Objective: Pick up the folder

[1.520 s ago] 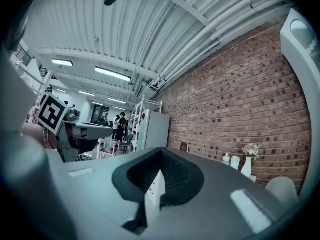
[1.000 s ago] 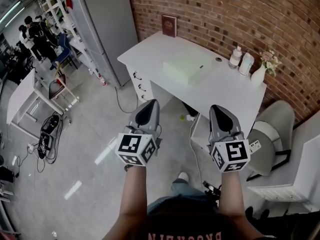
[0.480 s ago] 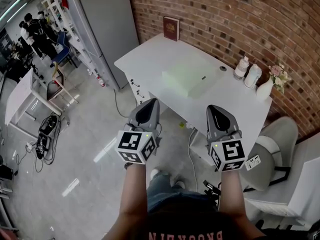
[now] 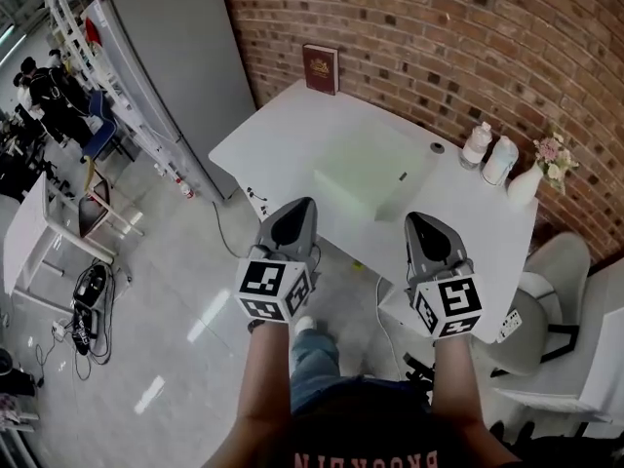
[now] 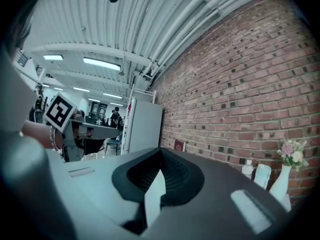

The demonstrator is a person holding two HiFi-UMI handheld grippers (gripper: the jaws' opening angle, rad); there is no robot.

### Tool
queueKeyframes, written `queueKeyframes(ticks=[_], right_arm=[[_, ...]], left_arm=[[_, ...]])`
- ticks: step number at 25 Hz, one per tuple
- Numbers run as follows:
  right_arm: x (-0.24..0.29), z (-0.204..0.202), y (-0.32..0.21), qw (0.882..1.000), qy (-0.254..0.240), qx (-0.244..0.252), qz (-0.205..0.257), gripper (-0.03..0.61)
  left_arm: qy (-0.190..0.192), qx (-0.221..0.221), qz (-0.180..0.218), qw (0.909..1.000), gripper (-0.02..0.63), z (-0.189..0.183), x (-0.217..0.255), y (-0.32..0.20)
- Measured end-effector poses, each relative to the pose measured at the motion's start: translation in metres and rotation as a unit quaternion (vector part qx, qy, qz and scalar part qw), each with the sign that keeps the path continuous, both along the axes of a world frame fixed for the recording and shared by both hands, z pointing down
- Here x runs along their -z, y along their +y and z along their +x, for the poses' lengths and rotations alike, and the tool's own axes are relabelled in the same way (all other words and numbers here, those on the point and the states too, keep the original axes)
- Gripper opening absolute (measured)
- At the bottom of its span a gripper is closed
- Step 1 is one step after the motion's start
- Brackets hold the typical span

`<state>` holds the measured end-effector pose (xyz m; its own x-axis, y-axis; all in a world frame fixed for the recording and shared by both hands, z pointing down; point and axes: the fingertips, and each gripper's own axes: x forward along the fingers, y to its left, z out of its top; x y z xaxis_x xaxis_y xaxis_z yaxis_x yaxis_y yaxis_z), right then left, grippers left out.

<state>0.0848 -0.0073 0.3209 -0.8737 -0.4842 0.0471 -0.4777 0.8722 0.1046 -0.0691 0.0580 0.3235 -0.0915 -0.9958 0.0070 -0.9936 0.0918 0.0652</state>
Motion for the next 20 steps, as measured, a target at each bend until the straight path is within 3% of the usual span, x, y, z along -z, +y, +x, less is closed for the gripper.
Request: queueKeyframes(ticks=[12,20], right_arm=[[-0.012,-0.112,-0.081,0.993,-0.006,-0.114,-0.031,0.002],[-0.022,-0.130,-0.119,0.979,-0.010,-0.196,-0.050,0.020]], left_arm=[[-0.008,-0.104,-0.020,0.9944,-0.002,-0.123,-0.010,-0.103],[-0.004,-0.161,-0.047,0.9858,-0.002,-0.161,-0.028,-0.159]])
